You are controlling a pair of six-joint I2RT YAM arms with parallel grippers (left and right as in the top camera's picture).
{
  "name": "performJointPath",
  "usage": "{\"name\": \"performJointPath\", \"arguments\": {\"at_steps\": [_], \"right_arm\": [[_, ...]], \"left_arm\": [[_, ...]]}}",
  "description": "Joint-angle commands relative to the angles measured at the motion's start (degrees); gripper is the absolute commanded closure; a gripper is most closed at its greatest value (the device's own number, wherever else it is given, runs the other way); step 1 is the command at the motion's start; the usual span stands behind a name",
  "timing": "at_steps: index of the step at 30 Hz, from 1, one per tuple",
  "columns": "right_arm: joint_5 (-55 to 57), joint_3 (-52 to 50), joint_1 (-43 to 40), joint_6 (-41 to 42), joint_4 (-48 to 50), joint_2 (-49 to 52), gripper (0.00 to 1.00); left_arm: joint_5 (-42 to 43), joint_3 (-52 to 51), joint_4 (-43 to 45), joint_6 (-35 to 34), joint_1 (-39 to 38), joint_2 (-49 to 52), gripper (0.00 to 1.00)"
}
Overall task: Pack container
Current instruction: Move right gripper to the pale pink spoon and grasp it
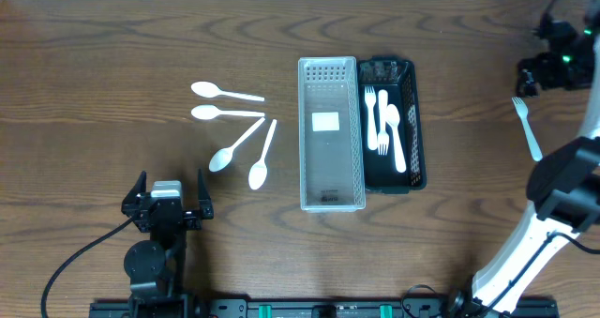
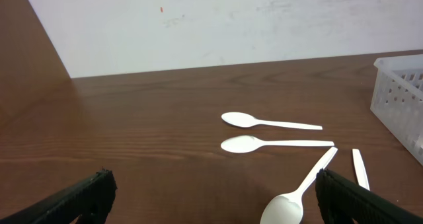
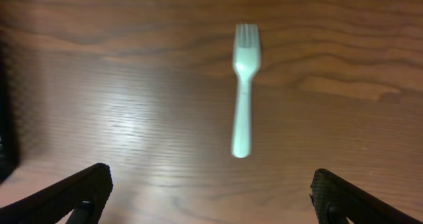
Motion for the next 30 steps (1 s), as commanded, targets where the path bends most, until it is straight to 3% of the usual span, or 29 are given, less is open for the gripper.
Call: {"name": "performJointPath", "arguments": {"at_steps": [1,17,30], "right_arm": [[-2.8,-3.2,-2.6,-3.4,2.8,-0.3,0.01],[-1.3,-23.3,-3.0,-4.4,20.4,-0.1,0.01],[-1.4,-28.7,-3.1,-4.4,28.8,0.0,0.01]], "left_arm": [[-0.2,-1.7,-0.6,-0.5,0.3,-0.3,0.02],[-0.2,-1.7,-0.6,-0.5,0.3,-0.3,0.02],[-0.2,-1.7,-0.6,-0.5,0.2,-0.3,0.02]]}}
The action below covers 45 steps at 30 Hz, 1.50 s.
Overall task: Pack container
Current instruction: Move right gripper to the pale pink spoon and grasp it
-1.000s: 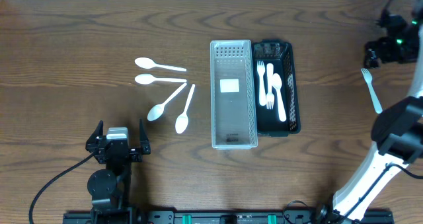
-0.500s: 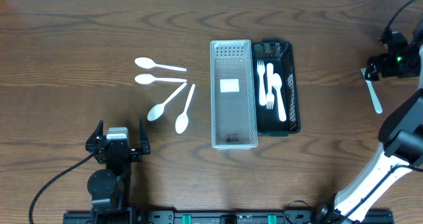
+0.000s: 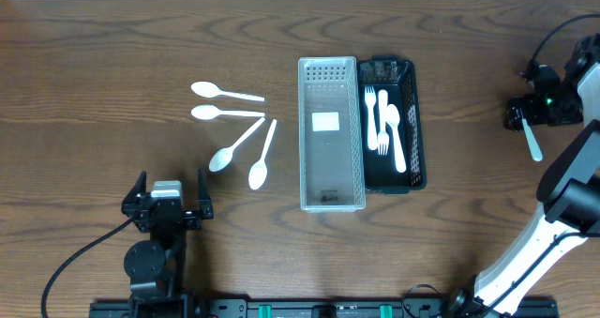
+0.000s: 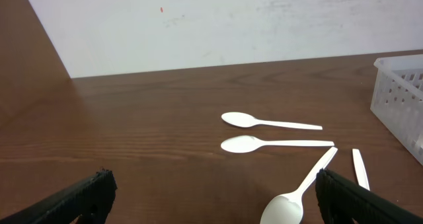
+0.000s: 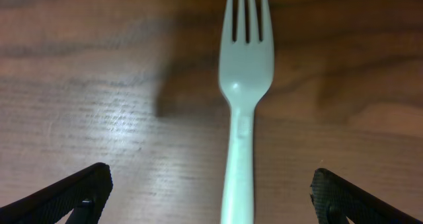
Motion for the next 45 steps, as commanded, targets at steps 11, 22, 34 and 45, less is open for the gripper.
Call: {"name": "performJointPath", "arguments": {"at_steps": [11,22,34,45], "right_arm": [[0.0,-0.7,0.2,-0.8,2.8,0.4,0.01],[0.0,-0.7,0.3,-0.8,2.0,3.8,0.01],[2.1,-0.7,0.3,-0.8,1.9,6.6,0.03],[2.6,-0.7,0.3,1.2,2.6,6.6,0.73]], "left_arm": [[-0.2,-1.7,-0.6,-0.5,0.3,-0.3,0.02],[-0.2,-1.7,-0.6,-0.5,0.3,-0.3,0.02],[-0.2,-1.7,-0.6,-0.5,0.3,-0.3,0.02],[-0.2,-1.7,-0.6,-0.5,0.3,-0.3,0.02]]}}
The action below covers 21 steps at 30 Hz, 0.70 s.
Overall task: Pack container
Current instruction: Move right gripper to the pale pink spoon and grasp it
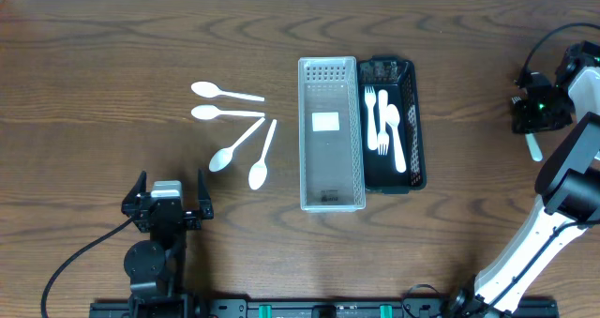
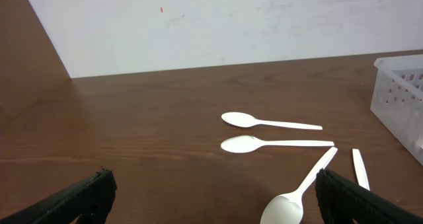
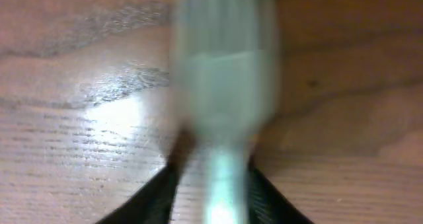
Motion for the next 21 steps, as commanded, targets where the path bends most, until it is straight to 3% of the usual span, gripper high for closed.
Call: {"name": "performJointPath", "arguments": {"at_steps": [1,7,13,21], "right_arm": [[0.2,-0.5,0.2,1.3,0.3,2.1,0.78],[0.2,0.2,0.3,5.1,0.2,1.7,0.99],[0.0,4.7,1.8,7.8,-2.6,-0.2,0.97],[-7.6,18.7,7.8,14.2,-14.4,-3.6,0.98]], "left_arm": [[-0.2,-1.7,-0.6,-0.5,0.3,-0.3,0.02],[-0.2,-1.7,-0.6,-0.5,0.3,-0.3,0.02],[-0.2,-1.7,-0.6,-0.5,0.3,-0.3,0.02],[-0.2,-1.7,-0.6,-0.5,0.3,-0.3,0.02]]}}
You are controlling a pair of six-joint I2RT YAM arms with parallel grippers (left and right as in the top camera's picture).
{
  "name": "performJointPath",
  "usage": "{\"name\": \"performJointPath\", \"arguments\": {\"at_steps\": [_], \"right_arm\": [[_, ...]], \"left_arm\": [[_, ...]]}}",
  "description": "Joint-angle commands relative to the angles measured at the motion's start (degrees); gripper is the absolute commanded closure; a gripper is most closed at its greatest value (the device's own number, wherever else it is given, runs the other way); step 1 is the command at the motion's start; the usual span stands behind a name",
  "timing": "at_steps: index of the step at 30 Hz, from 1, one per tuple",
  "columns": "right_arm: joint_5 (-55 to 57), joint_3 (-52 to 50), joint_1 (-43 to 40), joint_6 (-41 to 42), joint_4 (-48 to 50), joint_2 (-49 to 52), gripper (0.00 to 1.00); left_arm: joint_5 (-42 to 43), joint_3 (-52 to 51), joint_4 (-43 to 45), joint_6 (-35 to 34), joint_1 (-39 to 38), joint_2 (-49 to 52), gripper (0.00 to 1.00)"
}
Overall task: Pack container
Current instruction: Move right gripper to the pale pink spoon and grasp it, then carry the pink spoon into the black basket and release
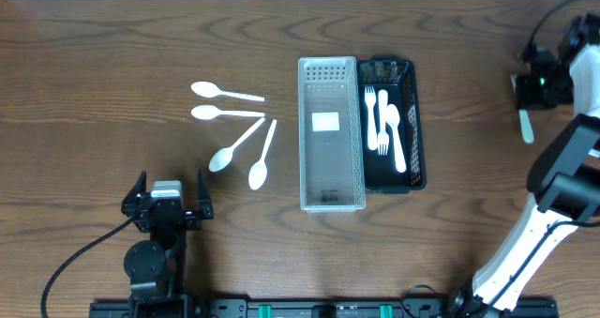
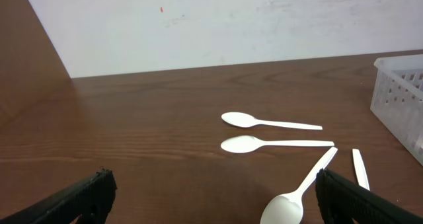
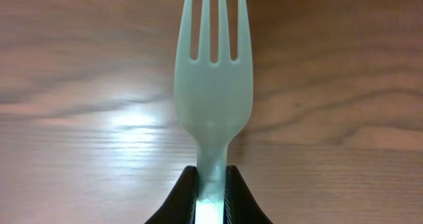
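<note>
My right gripper (image 3: 213,178) is shut on the neck of a white plastic fork (image 3: 213,85), tines pointing away, over bare wood. From overhead, the right gripper (image 1: 539,88) is at the far right of the table with the fork's handle (image 1: 526,128) sticking out below it. The clear tray (image 1: 303,135) and the black tray (image 1: 418,121) stand side by side at mid-table; the black one holds three forks (image 1: 384,121). Several white spoons (image 1: 234,130) lie left of the trays. My left gripper (image 1: 171,189) rests open near the front edge, its fingers (image 2: 86,197) empty.
A spoon bowl (image 2: 283,209) lies just ahead of the left gripper. The clear tray's corner (image 2: 396,98) shows at the right of the left wrist view. A white wall backs the table's far edge.
The right gripper, still shut on the fork, has shifted toward the table's far edge, and the fork's handle has moved with it. The left arm has not moved.
The fork lay on the table at the far right with the right gripper open beyond it. Then the gripper stood open close over the fork. Then it was shut on the fork's neck, and now holds it a little farther back. The left arm stayed still.
</note>
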Motion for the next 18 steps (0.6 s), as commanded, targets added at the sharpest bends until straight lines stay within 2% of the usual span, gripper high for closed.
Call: {"name": "performJointPath", "arguments": {"at_steps": [1,9,18], "right_arm": [[-6.3,5.8,4.3,5.7,-3.4,-3.6,0.98],[-10.9,10.0,15.3,19.2,-9.7,-4.2,0.99],[-10.9,9.9,25.1,24.2,-8.1,-4.2,0.95]], "left_arm": [[-0.2,-1.7,-0.6,-0.5,0.3,-0.3,0.02],[-0.2,-1.7,-0.6,-0.5,0.3,-0.3,0.02],[-0.2,-1.7,-0.6,-0.5,0.3,-0.3,0.02]]}}
